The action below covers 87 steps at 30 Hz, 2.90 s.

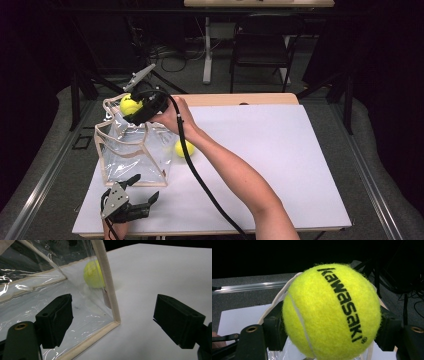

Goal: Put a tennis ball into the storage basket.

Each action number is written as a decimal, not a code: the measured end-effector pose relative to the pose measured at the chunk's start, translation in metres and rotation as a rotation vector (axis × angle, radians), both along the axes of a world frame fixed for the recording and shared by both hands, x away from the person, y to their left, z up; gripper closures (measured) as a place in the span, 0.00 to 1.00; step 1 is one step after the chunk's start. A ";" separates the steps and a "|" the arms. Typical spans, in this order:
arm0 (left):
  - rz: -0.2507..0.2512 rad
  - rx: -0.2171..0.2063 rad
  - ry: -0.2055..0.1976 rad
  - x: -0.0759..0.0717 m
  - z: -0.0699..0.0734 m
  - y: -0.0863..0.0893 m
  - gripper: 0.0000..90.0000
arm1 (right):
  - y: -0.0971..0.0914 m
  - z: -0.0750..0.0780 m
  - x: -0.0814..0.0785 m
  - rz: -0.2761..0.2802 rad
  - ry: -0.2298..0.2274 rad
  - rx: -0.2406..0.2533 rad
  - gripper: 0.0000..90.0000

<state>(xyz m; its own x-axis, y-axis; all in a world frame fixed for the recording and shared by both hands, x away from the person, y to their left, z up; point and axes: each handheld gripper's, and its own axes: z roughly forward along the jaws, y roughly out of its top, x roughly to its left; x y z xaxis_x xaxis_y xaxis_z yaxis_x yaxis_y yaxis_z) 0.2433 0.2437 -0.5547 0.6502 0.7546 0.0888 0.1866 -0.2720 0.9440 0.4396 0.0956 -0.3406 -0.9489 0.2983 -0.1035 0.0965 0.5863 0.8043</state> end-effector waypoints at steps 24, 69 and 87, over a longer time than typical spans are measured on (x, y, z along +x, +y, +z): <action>-0.011 -0.004 -0.001 0.000 0.000 -0.001 0.18 | 0.020 -0.008 0.002 0.017 0.036 -0.069 0.30; -0.021 -0.005 -0.003 0.000 0.001 -0.001 0.18 | 0.036 -0.019 -0.003 0.060 0.114 -0.236 0.29; -0.022 -0.002 -0.003 -0.001 0.001 -0.002 0.18 | -0.011 -0.010 -0.010 0.062 0.131 -0.096 0.00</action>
